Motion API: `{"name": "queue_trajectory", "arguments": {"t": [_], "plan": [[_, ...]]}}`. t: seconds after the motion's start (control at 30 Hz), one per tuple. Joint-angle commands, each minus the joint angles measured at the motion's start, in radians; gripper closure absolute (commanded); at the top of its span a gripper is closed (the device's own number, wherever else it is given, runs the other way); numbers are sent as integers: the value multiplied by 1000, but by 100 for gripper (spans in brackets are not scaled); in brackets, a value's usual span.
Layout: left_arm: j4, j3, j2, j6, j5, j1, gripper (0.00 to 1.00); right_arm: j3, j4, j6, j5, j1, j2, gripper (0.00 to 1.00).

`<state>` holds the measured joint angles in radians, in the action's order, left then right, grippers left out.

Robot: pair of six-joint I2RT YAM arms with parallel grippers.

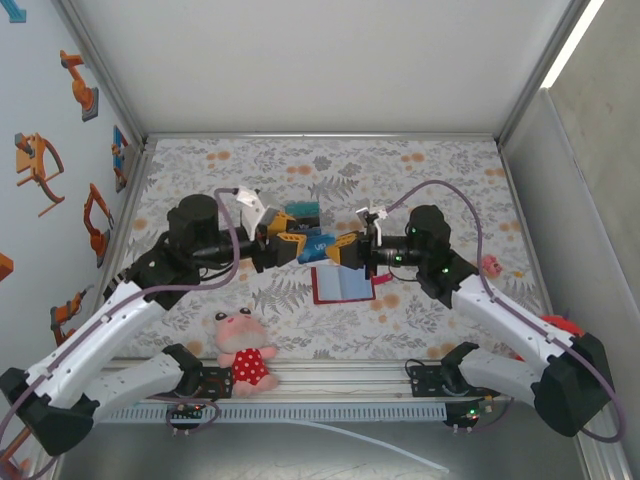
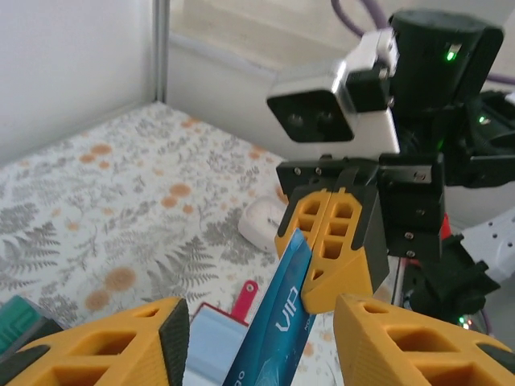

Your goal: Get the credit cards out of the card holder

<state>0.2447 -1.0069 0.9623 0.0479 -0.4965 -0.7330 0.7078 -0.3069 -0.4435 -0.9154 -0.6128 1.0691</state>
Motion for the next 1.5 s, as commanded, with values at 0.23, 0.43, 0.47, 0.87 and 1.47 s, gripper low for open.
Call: {"name": "queue_trajectory", "arguments": {"t": [0.23,0.43,0.47,0.87,1.47], "plan": [[168,-142,174,-88,-196,3,72,38,29,29,-77,-6,38,100],[230,-177,234,-124,-226,3,74,48,51,41,-83,-5,35,100],[237,-180,241,-129,-228,3,75,51,58,45,-84,-5,34,100],[257,-162,253,-155,-240,13,81,59,69,50,-76,-5,30,100],[284,-133,254,-177,-269,51,92,64,75,50,-70,-5,30,100]]}}
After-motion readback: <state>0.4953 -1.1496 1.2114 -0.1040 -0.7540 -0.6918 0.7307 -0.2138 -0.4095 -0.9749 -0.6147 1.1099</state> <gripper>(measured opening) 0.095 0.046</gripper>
